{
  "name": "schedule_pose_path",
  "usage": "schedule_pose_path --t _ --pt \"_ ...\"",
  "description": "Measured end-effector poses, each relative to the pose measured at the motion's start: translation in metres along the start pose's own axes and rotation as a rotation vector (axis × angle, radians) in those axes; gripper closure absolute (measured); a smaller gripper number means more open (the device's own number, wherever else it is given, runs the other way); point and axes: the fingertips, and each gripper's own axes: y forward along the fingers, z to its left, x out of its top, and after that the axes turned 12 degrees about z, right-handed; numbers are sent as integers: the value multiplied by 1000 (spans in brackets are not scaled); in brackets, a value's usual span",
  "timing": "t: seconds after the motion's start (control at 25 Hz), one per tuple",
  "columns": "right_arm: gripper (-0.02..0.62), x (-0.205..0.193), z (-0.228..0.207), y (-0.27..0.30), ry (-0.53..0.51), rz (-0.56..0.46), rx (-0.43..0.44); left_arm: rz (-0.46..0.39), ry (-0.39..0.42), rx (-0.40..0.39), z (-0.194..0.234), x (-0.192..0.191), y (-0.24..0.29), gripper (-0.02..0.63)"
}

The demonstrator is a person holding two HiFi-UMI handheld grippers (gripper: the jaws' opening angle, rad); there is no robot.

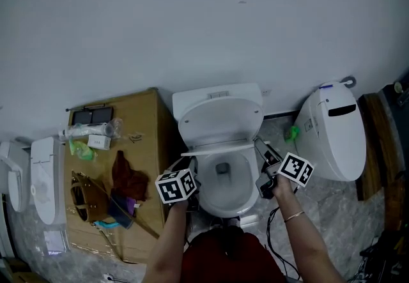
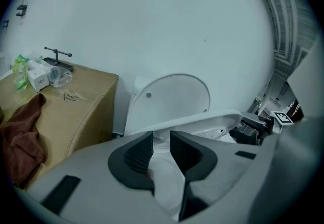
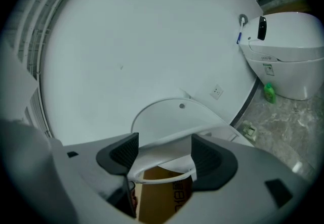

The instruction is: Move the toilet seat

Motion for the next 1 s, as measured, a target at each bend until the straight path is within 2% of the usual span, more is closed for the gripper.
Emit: schedule_pose_path --t 0.12,0.4,0.44,0.52,0.6,0.76,1.0 --pt "270 5 3 2 -33 -7 24 -10 19 22 1 7 3 489" --pt "279 15 24 10 -289 39 -5 -39 10 37 2 31 9 489" --pt "301 17 26 13 -322 40 -21 -44 7 39 2 35 11 489" --pt "436 20 26 16 -392 34 -64 -50 4 46 3 41 14 489" --pt "492 21 24 22 -440 42 -104 -57 1 56 4 46 16 489" --pt "525 27 21 39 -474 56 -163 -73 -11 70 5 56 20 489" --pt "528 38 20 59 -529 57 -234 -81 5 86 6 69 27 489"
